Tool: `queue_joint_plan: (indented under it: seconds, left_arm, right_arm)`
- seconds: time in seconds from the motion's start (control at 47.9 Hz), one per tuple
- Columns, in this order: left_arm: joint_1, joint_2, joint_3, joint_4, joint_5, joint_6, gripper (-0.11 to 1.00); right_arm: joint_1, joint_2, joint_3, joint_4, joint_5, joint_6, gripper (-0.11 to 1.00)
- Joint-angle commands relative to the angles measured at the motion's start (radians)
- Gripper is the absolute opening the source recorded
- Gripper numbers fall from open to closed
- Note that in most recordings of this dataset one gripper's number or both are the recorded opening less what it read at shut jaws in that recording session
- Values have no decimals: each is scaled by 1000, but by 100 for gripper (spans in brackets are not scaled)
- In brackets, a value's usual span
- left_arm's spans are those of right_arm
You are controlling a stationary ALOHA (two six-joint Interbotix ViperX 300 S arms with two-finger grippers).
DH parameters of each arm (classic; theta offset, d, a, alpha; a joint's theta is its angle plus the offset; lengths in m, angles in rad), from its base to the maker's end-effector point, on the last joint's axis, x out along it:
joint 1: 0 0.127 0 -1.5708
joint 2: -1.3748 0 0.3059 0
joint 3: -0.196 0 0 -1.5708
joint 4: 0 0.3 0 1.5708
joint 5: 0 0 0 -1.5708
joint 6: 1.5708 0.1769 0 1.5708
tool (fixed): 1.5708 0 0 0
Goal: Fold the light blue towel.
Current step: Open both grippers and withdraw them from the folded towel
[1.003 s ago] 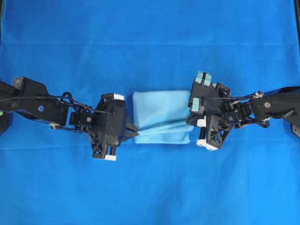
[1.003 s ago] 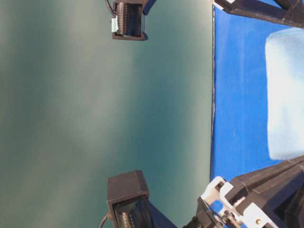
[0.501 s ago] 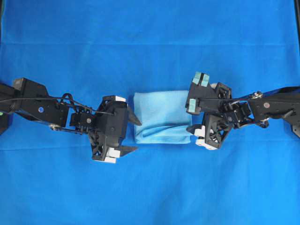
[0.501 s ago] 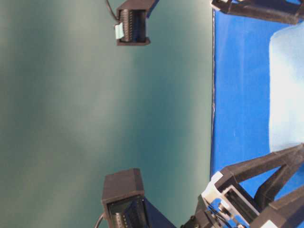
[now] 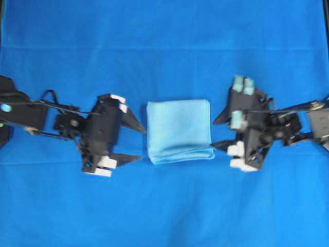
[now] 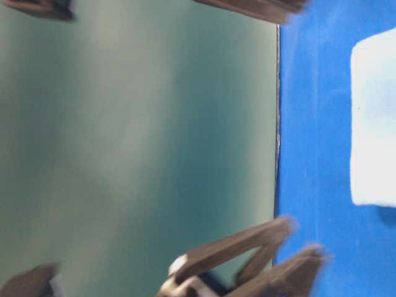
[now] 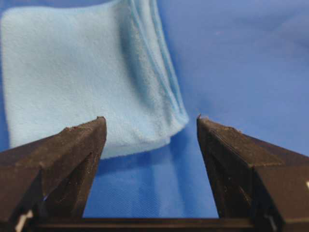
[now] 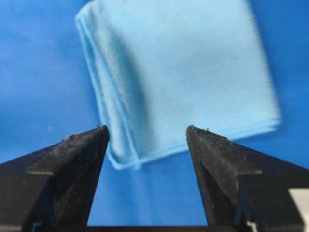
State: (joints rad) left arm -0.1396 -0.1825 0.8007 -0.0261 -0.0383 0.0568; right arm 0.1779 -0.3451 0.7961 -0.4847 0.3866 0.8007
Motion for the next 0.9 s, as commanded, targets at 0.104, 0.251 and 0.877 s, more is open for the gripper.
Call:
queue_joint_plan:
  seconds: [0.104,0.251,0.877]
  left_arm:
    - [-2,-187,64,0,-3,0,72]
    - [-2,-341,144,0,-11,2,72]
    - [152,-948,531,0,-12,3,71]
  right_arm:
    - [3,-196,51,-71,43,0,65]
    - [3,-377,129,-118,49,0,65]
    - [-72,-850,489,-161,21,17,65]
